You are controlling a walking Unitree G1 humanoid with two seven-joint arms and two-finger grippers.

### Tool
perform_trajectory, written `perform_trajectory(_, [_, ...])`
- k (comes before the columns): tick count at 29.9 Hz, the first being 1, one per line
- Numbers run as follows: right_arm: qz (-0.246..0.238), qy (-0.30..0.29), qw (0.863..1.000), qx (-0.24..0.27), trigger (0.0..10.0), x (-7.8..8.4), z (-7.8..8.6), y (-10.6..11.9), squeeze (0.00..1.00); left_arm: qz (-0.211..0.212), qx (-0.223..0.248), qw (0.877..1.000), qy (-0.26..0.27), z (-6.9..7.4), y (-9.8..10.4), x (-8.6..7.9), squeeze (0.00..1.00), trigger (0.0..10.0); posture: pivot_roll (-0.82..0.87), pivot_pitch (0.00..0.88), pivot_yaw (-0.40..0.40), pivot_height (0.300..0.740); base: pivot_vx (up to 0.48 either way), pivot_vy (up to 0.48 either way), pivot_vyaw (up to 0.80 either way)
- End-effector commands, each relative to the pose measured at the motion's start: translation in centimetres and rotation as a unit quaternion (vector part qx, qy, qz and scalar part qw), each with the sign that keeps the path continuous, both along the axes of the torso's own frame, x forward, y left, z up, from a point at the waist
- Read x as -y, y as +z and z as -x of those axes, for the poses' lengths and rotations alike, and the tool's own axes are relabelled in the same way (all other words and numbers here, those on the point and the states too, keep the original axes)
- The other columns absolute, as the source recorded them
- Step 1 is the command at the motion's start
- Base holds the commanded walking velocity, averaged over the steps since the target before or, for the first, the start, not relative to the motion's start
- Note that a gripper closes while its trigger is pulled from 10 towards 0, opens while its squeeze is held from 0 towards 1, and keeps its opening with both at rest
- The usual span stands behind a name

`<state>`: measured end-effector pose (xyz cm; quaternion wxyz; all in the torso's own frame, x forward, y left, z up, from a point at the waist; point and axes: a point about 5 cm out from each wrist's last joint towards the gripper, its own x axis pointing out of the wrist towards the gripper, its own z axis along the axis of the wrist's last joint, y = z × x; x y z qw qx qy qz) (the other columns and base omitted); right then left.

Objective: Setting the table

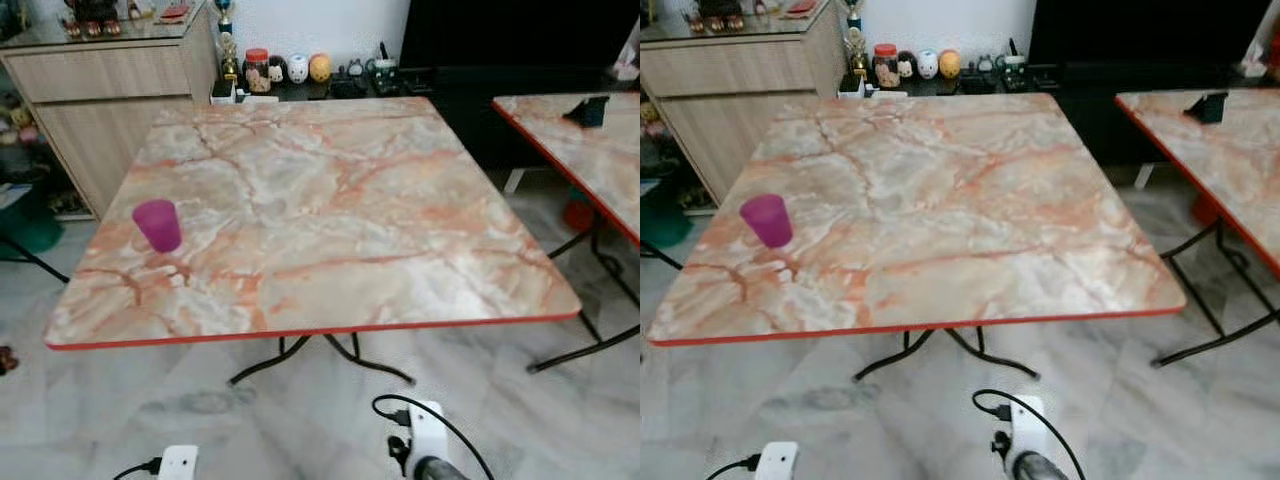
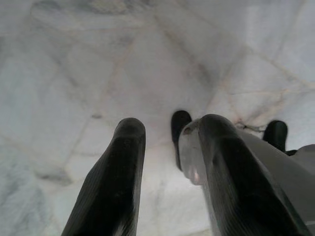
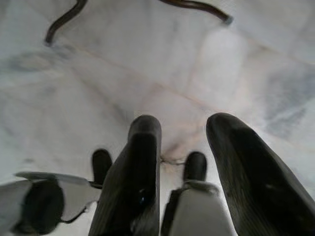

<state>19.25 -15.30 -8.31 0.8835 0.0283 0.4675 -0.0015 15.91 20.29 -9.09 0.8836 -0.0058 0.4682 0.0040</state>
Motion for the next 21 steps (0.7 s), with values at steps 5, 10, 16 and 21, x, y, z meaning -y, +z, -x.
perform_trajectory(5, [0.0, -0.002, 1.0, 0.009, 10.0, -0.35, -0.54, 0.27, 0.0, -0.006, -0.005, 1.0, 0.001, 0.22, -0.04, -0.36, 0.0, 10.0, 0.0, 0.0, -0.007, 0.736, 0.0, 0.318, 0.0])
perform_trajectory(10, [0.002, -0.008, 1.0, 0.01, 10.0, -0.3, -0.58, 0.29, 0.0, -0.006, -0.004, 1.0, 0.002, 0.17, -0.02, -0.37, 0.0, 10.0, 0.0, 0.0, -0.007, 0.736, 0.0, 0.316, 0.0])
perform_trajectory(16, [0.003, -0.011, 1.0, 0.011, 10.0, -0.29, -0.62, 0.31, 0.0, -0.006, -0.004, 1.0, 0.003, 0.13, -0.01, -0.36, 0.0, 10.0, 0.0, 0.0, -0.007, 0.736, 0.0, 0.316, 0.0])
perform_trajectory(21, [0.005, -0.012, 1.0, 0.011, 10.0, -0.26, -0.65, 0.33, 0.0, -0.007, -0.003, 1.0, 0.003, 0.07, 0.01, -0.36, 0.0, 10.0, 0.0, 0.0, -0.008, 0.736, 0.0, 0.17, 0.0])
